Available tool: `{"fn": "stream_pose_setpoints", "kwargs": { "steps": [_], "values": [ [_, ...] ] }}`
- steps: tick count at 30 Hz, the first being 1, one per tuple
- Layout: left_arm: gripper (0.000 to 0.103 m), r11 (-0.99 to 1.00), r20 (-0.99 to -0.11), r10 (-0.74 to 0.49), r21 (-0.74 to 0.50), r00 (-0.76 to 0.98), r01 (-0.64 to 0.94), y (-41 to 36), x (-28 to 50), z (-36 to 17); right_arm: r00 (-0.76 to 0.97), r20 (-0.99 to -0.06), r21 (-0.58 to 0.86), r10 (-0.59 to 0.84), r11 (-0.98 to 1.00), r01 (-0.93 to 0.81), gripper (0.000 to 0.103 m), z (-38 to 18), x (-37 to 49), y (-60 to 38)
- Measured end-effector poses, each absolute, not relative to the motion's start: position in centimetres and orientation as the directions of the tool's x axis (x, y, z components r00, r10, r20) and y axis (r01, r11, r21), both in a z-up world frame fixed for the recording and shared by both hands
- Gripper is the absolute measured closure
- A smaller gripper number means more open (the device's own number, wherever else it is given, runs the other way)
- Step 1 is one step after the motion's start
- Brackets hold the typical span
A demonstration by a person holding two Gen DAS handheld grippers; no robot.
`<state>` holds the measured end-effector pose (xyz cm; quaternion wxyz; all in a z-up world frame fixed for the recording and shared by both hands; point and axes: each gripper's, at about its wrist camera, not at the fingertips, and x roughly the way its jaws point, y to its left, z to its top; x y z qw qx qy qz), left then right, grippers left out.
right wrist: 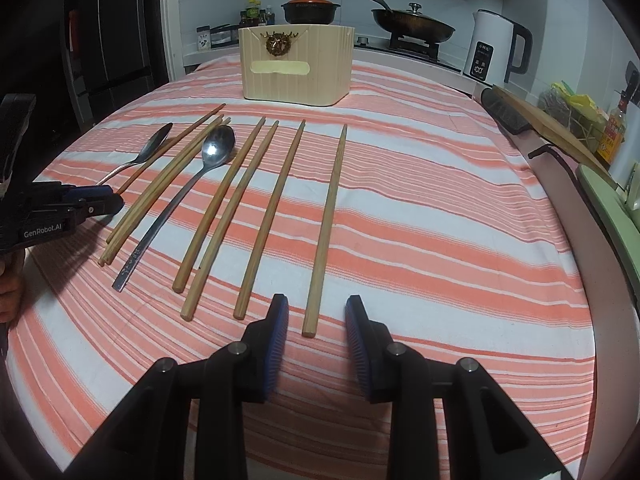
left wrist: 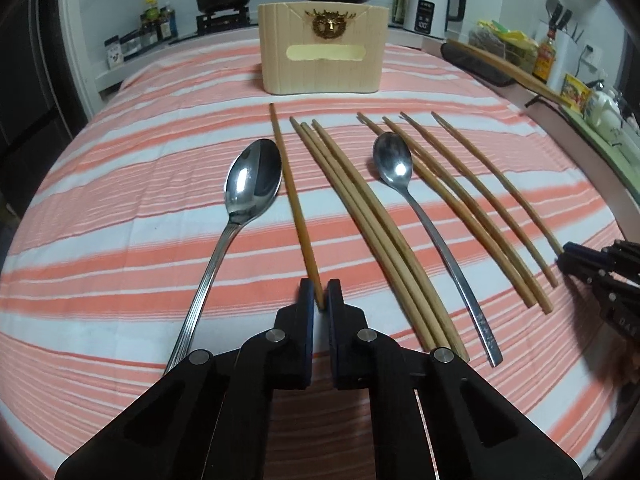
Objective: Organize utensils
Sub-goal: 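Close the left tool on a wooden chopstick while the right tool grasps another chopstick, then lift both chopsticks over the wooden box and open both tools to drop them in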
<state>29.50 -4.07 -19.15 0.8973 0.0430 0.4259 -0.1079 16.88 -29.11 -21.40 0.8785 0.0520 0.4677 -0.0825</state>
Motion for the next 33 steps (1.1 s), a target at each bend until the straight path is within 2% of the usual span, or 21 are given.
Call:
{"fn": "stream_pose_setpoints", "kwargs": {
  "steps": [1, 6, 20, 33],
  "values": [
    [0.101, 0.973, -0.77, -0.155, -0.011, 0.619, 0.229, -4.1, 29.4, -19.0, 0.548, -0.83, 0.006, -0.108, 0.979, 0.203, 0.096, -21.4, 16.8, -29.1],
    [0.101, 0.975, -0.703, -0.178, -0.032, 0.689, 0.219, -3.3, 27.9, -16.0, 0.617, -0.776, 0.042, -0.13, 0.966, 0.257, 0.096, -19.5, 15.6, -29.7],
    [0.101, 0.96, -0.509, -0.244, -0.003, 0.825, 0.282, -1.4, 25.4, -4.3, 0.782, -0.596, -0.009, -0.184, 0.975, 0.222, 0.096, -7.3, 16.6, -29.9],
    [0.102, 0.953, -0.443, -0.29, -0.049, 0.849, 0.3, 0.4, 25.9, -0.5, 0.834, -0.526, 0.016, -0.163, 0.979, 0.202, 0.096, -2.2, 17.5, -29.9]
  ]
}}
